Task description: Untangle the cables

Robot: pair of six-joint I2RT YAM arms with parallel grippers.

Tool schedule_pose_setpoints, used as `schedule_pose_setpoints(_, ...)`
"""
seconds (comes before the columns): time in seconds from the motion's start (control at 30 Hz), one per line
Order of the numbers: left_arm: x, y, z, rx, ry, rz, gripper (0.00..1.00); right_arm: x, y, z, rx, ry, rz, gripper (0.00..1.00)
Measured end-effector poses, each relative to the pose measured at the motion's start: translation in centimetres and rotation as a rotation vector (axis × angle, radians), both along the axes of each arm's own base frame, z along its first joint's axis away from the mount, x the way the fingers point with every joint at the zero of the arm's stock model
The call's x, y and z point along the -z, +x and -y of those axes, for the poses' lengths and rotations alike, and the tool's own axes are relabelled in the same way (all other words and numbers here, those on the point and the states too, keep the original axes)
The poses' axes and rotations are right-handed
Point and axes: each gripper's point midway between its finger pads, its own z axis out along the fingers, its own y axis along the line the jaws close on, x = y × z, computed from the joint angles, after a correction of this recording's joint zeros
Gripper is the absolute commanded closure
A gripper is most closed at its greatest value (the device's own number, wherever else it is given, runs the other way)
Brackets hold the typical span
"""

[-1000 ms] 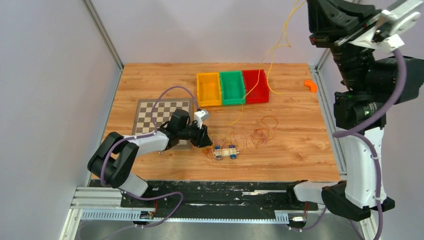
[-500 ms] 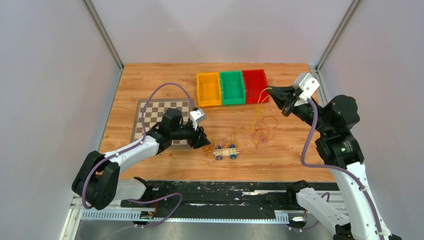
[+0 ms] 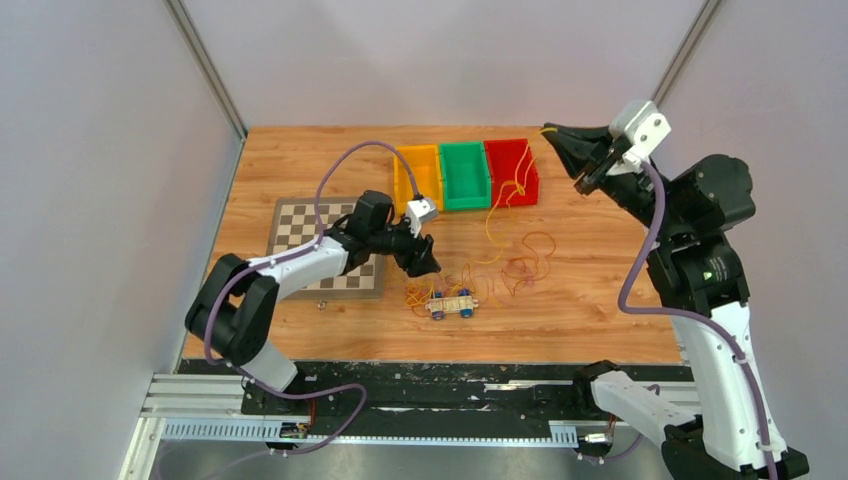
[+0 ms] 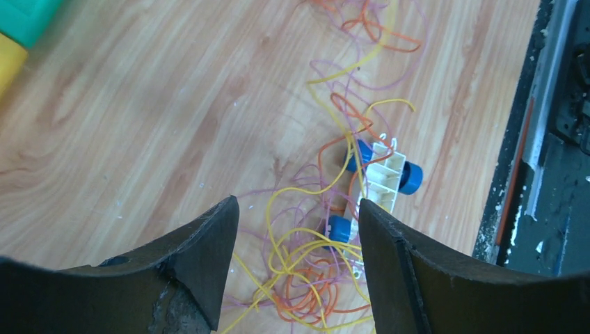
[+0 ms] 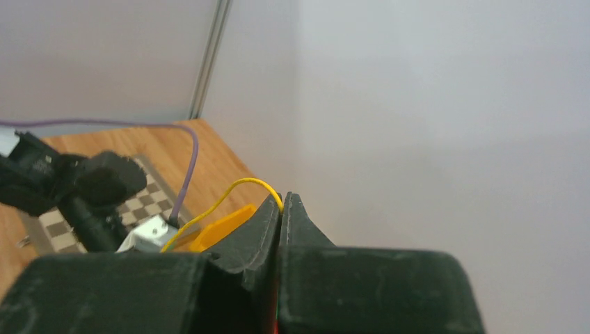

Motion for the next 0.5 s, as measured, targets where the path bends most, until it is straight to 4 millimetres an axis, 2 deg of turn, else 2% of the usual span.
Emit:
schedule_pose_setpoints(0.1,2.2,0.3,0.4,-0.007,0.033,-0.056,0.27,-3.8,0.2,0.0,0.005,0.031,0.081,1.0)
schedule_pose_setpoints(0.27,5.1,0.5,0.2,-0.025,0.081,-0.122,0.27,-8.8,-0.7,0.1,-0.007,0.081,0.193,1.0)
schedule_pose_setpoints(0.43,5.9,1.3,0.9,-0.024,0.086,-0.138,0.32,-11.5,-1.6,0.2,-0.024,0.117,0.254,1.0)
schedule_pose_setpoints(0.5,6.0,1.3,1.0,-0.014,0.081,-0.143,0.42,-12.2,-1.7,0.2,-0.026,0.126,0.269,1.0)
